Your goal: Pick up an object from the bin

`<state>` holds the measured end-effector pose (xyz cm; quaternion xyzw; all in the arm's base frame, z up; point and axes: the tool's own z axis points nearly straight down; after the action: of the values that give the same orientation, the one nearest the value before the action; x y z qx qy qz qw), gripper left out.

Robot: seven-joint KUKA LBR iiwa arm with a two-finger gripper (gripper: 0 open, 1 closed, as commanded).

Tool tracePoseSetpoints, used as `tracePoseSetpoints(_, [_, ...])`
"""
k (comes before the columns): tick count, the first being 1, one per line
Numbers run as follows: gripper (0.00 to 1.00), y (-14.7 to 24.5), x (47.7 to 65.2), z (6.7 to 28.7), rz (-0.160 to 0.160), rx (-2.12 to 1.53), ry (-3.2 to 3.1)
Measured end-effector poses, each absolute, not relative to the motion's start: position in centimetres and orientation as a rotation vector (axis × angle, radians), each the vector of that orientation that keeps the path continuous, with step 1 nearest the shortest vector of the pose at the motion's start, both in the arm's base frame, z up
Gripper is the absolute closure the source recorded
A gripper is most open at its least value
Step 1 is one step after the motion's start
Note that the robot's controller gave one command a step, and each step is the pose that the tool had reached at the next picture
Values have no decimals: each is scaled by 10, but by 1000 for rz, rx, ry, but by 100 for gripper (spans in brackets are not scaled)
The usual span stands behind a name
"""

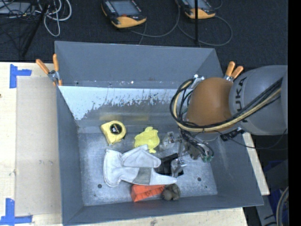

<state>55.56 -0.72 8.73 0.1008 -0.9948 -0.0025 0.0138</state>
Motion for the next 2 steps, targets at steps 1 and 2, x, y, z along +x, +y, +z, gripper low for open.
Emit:
tracePoseSetpoints(1, [100, -7, 551, 91, -5, 316, -3107])
tracePoseSetpoints(2, [100, -15, 563, 90, -24, 271, -3102])
